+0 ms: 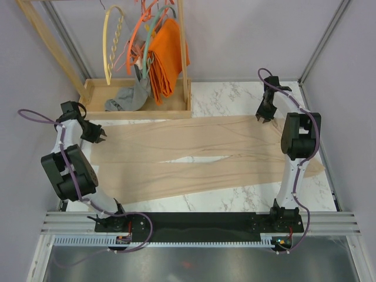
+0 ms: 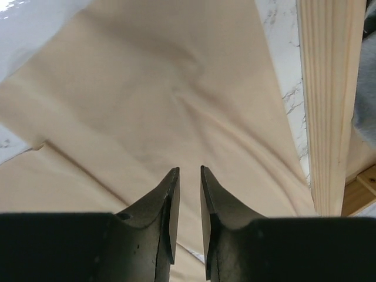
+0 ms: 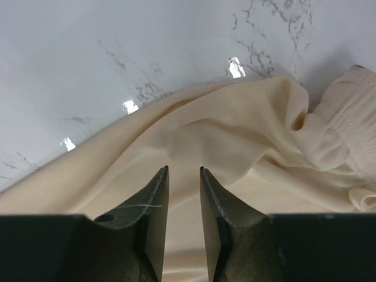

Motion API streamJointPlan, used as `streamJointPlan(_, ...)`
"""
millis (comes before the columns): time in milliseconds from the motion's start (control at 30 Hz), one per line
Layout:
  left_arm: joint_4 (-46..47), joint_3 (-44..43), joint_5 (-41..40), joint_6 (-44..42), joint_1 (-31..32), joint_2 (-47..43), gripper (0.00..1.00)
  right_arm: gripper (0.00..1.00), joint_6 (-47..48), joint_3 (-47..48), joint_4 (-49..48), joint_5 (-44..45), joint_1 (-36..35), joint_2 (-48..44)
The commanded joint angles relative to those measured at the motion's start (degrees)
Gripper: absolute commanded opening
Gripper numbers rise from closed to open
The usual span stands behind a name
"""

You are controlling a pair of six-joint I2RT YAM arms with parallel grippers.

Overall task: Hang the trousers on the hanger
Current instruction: Flatten out the trousers at the center of the board.

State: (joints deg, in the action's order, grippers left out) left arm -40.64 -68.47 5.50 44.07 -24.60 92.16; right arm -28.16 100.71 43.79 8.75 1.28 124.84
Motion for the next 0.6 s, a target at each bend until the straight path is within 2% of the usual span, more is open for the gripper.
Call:
streamJointPlan(0, 2.41, -5.0, 5.92, -2.5, 0.34, 3.89, 0.28, 0.35, -0.85, 2.74, -2.66, 1.07, -0.05, 0.85)
streamJointPlan(233, 0.48, -14.39, 7.42, -2.06, 3.15, 16.53, 0.37, 0.37, 1.7, 3.0, -3.27, 7.5, 0.21, 3.65)
streamJointPlan(567, -9.62, -27.32, 6.99, 1.36, 4.91, 31.05, 0.38, 0.4, 1.27, 5.73, -4.85, 7.41, 4.25, 7.44)
